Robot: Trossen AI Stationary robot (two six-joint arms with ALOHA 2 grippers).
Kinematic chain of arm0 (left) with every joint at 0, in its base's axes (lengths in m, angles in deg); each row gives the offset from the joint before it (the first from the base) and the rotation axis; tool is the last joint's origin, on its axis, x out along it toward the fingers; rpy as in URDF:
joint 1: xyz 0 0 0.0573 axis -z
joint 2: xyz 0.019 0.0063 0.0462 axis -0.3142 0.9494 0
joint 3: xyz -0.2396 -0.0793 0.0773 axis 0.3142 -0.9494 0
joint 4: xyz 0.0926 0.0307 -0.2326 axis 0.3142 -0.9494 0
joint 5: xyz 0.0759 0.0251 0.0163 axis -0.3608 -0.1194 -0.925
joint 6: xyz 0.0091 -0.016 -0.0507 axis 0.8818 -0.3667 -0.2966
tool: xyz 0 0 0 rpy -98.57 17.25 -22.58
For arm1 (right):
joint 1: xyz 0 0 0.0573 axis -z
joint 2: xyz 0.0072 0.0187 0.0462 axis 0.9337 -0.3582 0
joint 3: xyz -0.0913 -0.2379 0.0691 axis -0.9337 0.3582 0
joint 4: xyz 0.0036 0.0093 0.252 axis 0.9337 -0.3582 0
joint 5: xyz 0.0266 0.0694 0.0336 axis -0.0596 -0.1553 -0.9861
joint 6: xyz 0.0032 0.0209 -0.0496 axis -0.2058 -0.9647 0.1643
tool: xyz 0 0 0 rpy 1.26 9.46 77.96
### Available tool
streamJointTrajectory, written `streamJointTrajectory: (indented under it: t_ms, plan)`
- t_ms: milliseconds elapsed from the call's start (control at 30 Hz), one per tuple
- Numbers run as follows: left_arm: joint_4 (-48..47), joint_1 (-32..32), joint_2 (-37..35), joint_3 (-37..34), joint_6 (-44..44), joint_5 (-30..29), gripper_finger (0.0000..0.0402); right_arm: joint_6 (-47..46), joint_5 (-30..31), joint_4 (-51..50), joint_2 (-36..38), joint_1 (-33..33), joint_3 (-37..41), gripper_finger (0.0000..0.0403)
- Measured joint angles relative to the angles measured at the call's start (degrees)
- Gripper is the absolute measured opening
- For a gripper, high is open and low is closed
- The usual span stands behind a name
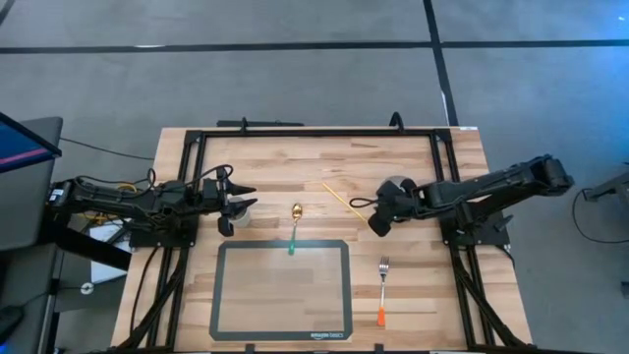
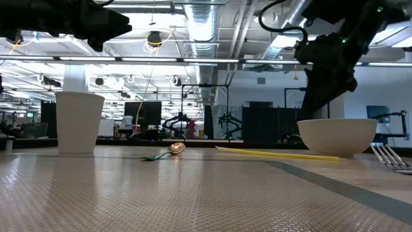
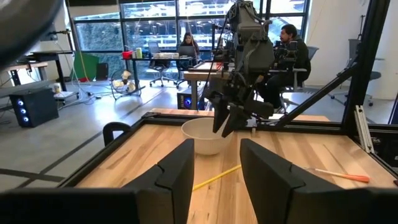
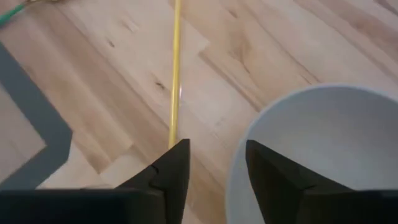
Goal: Pick & Place Utensil
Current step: Put the white bowl on the transparent mat
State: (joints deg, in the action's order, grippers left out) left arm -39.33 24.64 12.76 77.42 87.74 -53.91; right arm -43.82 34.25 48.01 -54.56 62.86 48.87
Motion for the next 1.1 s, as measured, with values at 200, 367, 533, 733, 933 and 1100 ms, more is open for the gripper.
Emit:
streamJointTrajectory:
  t_ms: [200,367,533,733,933,1100]
  plan:
    - [-0.01,0.0,-0.02,0.0,0.0,0.02,0.0131,-0.2,0.17,0.47,-0.54,1.39,-0.02,0.0183]
    - [-0.01,0.0,0.01,0.0,0.0,0.02,0.0131,-3.02,0.1,0.66,-3.44,2.19,0.71,0.0181]
    - [-0.01,0.0,0.0,-0.02,0.0,0.02,0.0131,-5.09,-0.01,0.84,-5.7,2.13,0.79,0.0156]
    - [-0.01,0.0,-0.02,-0.02,0.0,0.02,0.0131,-5.14,-0.05,0.48,-6.38,2.21,0.79,0.0063]
    - [-0.01,0.0,-0.02,-0.02,0.0,0.02,0.0131,-5.38,-0.18,3.54,-4.42,1.83,0.79,0.0016]
    - [-0.01,0.0,-0.02,-0.02,0.01,0.02,0.0131,-1.25,-3.71,13.13,-3.47,-0.58,-3.0,0.0008]
